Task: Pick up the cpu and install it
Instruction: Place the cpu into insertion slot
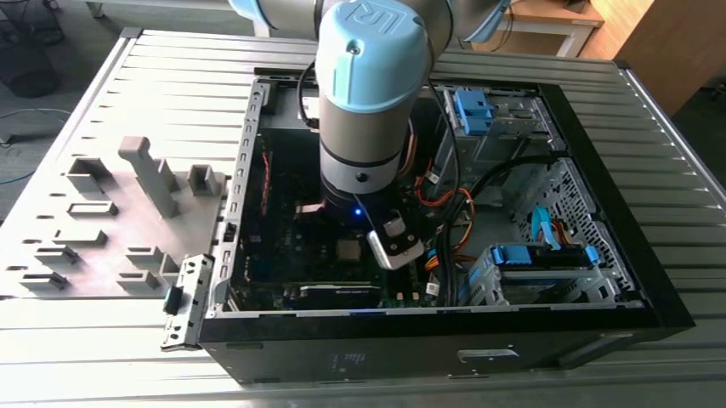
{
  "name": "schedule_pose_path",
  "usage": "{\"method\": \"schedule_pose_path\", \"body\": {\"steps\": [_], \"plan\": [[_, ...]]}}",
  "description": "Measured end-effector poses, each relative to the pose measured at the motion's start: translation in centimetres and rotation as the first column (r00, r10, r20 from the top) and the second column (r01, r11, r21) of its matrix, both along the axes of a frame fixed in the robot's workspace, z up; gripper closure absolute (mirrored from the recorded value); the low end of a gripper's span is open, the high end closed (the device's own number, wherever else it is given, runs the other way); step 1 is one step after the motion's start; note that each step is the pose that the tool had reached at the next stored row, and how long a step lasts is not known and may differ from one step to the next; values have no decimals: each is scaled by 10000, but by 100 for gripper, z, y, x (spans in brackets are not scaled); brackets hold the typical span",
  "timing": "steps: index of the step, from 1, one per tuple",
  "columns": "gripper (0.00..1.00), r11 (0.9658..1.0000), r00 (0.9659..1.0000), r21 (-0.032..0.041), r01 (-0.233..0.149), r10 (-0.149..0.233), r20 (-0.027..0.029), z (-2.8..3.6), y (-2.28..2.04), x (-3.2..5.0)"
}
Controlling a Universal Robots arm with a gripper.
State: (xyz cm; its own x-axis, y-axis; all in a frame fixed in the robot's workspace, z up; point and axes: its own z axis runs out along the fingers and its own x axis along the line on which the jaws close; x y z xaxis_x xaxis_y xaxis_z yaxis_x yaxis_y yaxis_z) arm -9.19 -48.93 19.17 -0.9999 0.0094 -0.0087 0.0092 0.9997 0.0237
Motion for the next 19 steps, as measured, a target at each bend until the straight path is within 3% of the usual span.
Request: {"method": "schedule_pose_path", "body": {"steps": [6, 14, 19], "plan": [[40, 10000, 10000, 0, 0, 0, 0, 120, 0, 0], [40, 10000, 10000, 1, 0, 0, 1, 123, 0, 0], [55, 10000, 10000, 1, 0, 0, 1, 124, 0, 0]]}}
